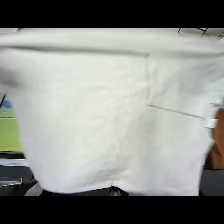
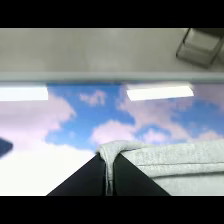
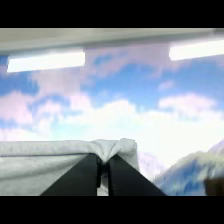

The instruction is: Fold the clothes and pants, and hang the long-sleeved shirts on hangers.

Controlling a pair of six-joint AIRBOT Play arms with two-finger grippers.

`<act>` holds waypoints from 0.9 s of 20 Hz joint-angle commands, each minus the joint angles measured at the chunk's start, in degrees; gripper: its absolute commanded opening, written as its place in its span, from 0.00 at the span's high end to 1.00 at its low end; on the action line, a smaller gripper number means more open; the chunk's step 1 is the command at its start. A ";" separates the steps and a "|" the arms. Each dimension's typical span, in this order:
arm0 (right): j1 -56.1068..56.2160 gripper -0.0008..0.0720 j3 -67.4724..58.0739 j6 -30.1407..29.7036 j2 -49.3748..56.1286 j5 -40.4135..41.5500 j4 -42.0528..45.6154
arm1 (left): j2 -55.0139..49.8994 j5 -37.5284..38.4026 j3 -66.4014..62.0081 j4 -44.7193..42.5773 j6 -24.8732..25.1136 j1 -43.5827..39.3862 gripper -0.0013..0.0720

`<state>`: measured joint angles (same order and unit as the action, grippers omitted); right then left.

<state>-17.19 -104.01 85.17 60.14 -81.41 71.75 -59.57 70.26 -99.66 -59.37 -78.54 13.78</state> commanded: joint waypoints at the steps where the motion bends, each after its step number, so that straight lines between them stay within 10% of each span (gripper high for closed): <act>1: 6.10 0.93 11.32 1.22 14.34 -8.79 1.99 | -11.43 3.04 14.93 0.76 0.09 -3.67 0.94; 13: 11.21 0.92 18.84 17.59 35.41 47.41 2.91 | -39.65 -17.68 11.56 1.38 0.33 -5.42 0.94; 18: 10.62 0.92 18.86 18.14 40.76 40.61 2.34 | -42.95 -21.29 11.34 1.36 0.72 -7.15 0.94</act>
<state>-6.39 -85.17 102.04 98.00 -39.62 74.00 -100.18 51.90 -87.61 -57.65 -78.13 7.57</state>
